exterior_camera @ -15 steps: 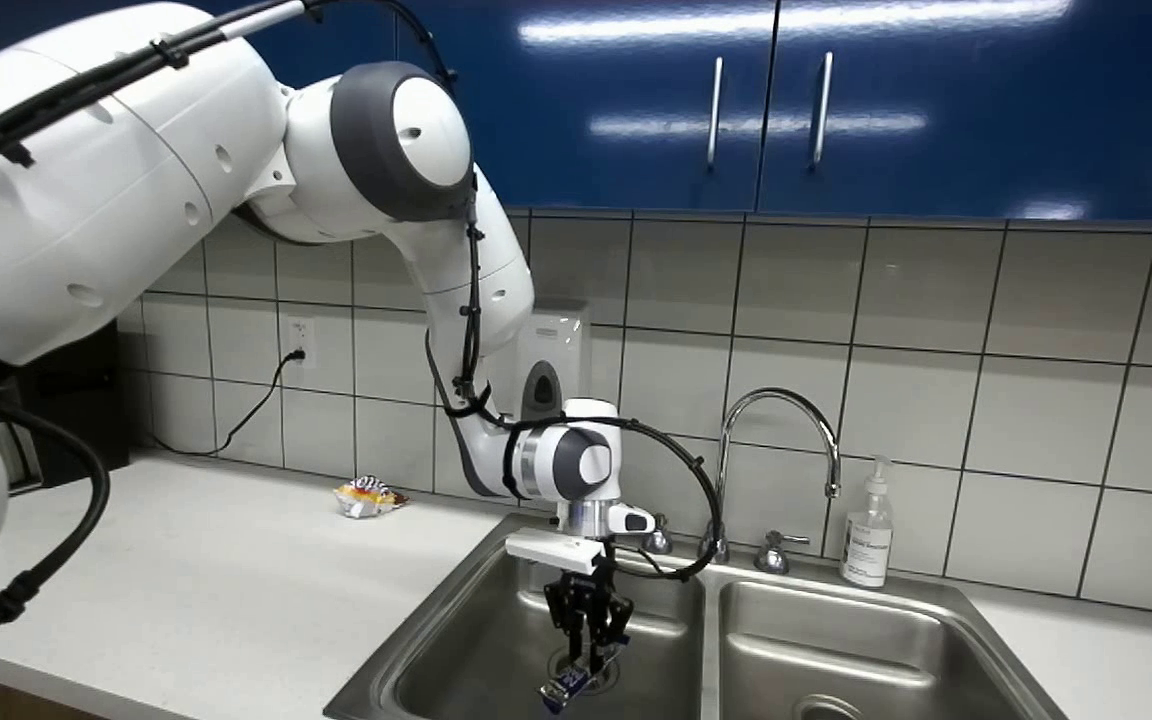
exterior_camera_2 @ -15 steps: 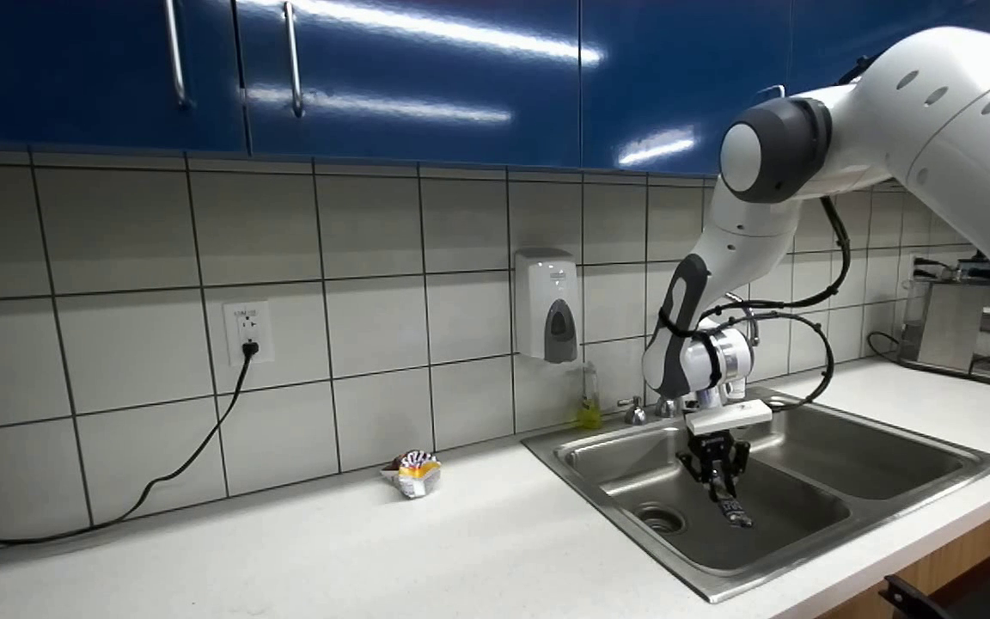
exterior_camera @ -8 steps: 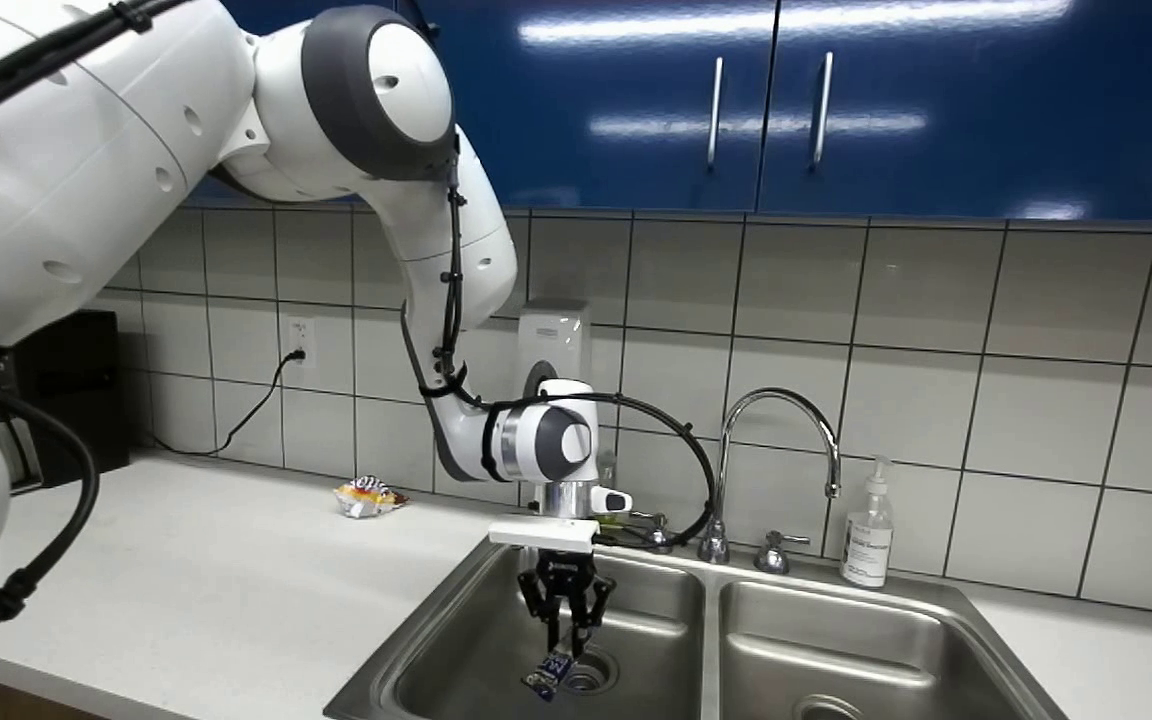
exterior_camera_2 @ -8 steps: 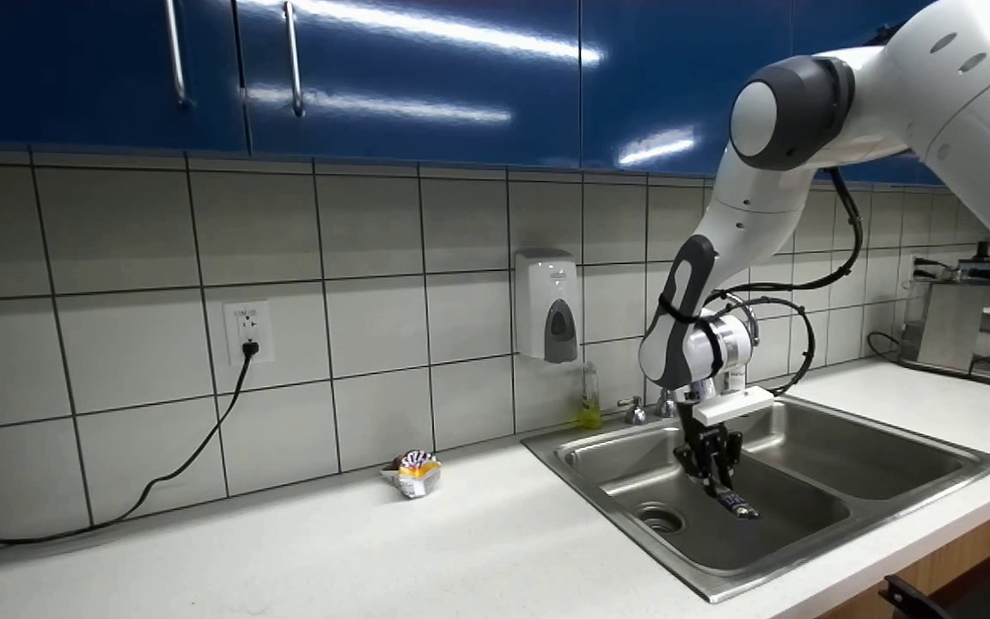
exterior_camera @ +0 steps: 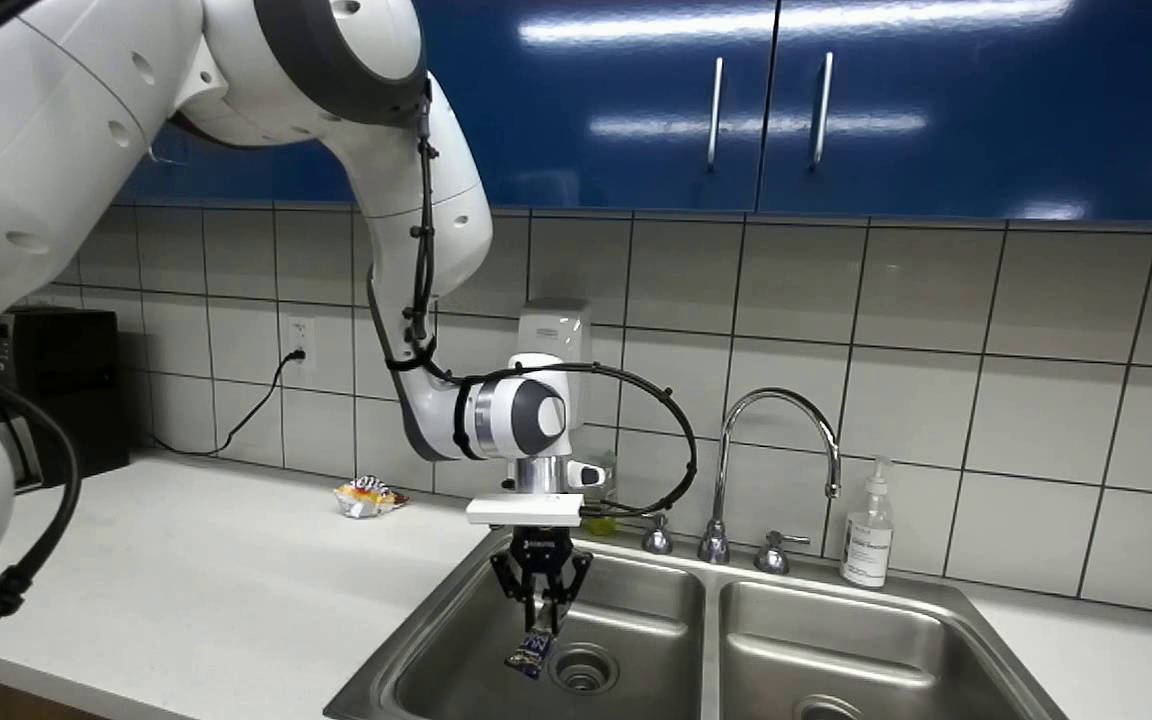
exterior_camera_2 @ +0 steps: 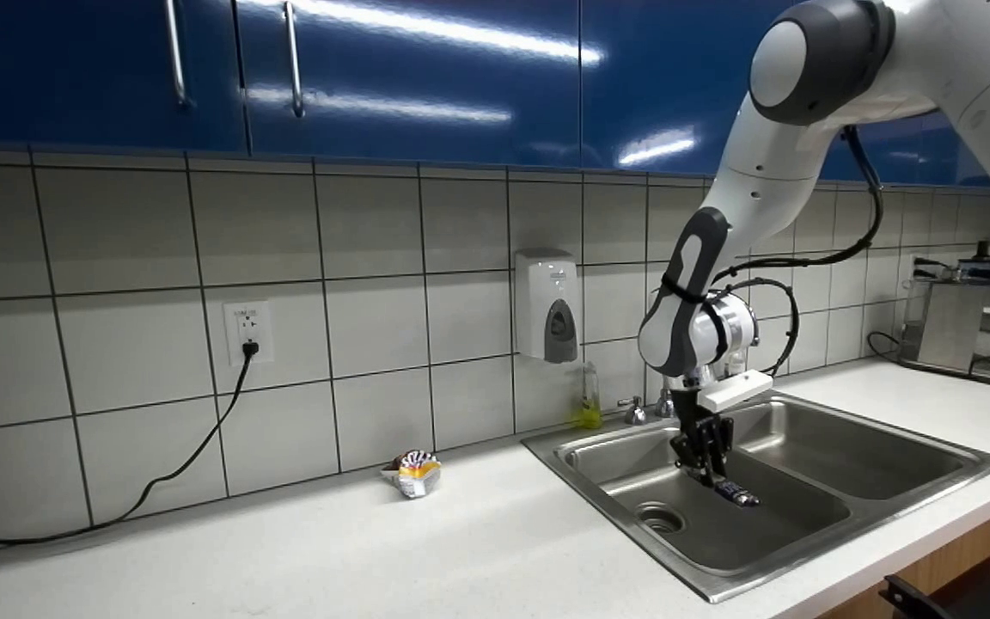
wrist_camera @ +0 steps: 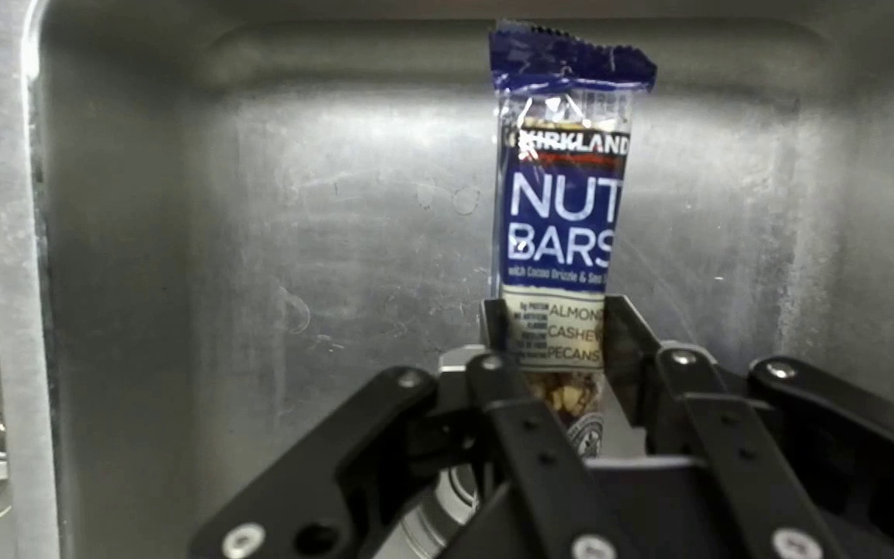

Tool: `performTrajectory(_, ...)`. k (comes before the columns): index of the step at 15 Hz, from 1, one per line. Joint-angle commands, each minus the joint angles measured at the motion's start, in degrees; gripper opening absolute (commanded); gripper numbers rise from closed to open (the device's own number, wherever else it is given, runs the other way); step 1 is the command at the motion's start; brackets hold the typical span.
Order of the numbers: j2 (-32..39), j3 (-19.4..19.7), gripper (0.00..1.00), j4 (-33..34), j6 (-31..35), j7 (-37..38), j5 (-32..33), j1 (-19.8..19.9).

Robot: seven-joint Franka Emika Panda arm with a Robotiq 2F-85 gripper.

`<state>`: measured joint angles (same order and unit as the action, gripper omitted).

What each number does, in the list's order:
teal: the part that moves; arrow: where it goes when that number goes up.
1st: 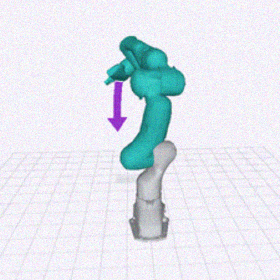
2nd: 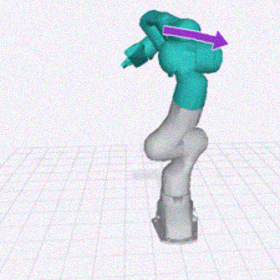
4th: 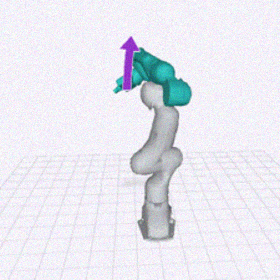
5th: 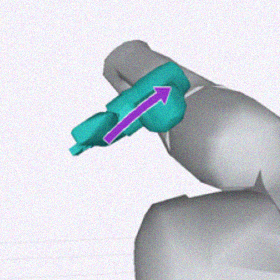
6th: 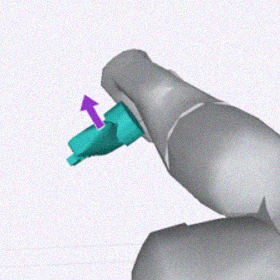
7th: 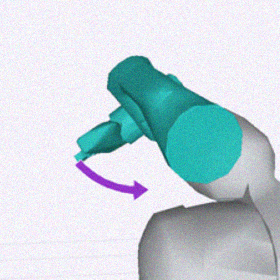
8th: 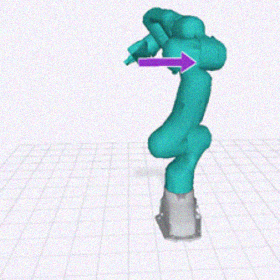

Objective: Pick the granola bar up from the sink and place it on the counter top to the left of the sink

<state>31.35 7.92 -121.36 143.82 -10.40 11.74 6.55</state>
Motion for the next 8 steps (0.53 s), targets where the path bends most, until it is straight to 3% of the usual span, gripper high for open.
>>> performTrajectory(1, -5.80, -0.91, 0.08, -5.97, 1.62, -1.92, 2.62, -0.82)
performTrajectory(8, -12.50, -3.07, 0.08, -13.10, 3.21, -2.84, 5.81, -3.80)
